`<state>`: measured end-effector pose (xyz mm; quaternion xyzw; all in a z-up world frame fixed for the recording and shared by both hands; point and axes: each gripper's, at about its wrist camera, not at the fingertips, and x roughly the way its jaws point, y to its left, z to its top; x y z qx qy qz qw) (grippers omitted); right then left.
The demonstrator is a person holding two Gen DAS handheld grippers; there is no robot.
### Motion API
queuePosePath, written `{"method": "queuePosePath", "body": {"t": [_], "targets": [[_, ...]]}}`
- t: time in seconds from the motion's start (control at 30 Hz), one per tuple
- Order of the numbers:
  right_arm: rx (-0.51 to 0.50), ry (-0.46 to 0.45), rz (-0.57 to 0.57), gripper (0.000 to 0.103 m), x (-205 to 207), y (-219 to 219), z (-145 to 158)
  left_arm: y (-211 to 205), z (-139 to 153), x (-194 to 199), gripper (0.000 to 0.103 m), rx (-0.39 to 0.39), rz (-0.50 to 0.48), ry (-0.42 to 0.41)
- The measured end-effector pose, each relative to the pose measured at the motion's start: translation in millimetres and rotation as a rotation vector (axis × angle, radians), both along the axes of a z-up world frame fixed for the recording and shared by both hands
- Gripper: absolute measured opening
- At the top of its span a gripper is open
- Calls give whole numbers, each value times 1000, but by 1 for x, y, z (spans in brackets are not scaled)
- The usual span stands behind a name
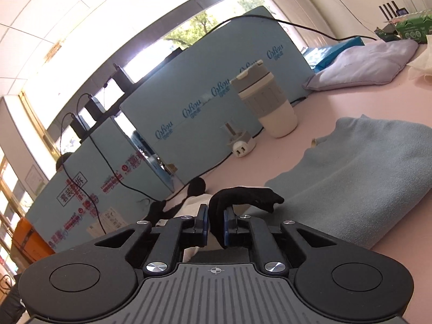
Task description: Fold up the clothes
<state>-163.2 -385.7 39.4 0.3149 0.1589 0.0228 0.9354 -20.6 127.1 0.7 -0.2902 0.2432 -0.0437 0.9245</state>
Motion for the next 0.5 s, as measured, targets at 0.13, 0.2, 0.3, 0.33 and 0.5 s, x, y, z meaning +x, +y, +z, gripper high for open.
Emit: {"method": "queuePosePath", "body": {"t": [0.13,0.2,0.3,0.33,0.5], "targets": [[-44,-12,12,11,-10,10,9,1,0,0,103,0,0,0],[-41,20,21,11,-12,12,6,1,0,0,103,-1,0,0],[-63,88,11,11,-11,14,-6,1,-1,0,103,0,0,0],[-55,108,12,11,-10,13,-11,0,0,0,103,0,0,0],[-18,158,25,20,-9,9,-18,1,0,0,103,-1,0,0]]}}
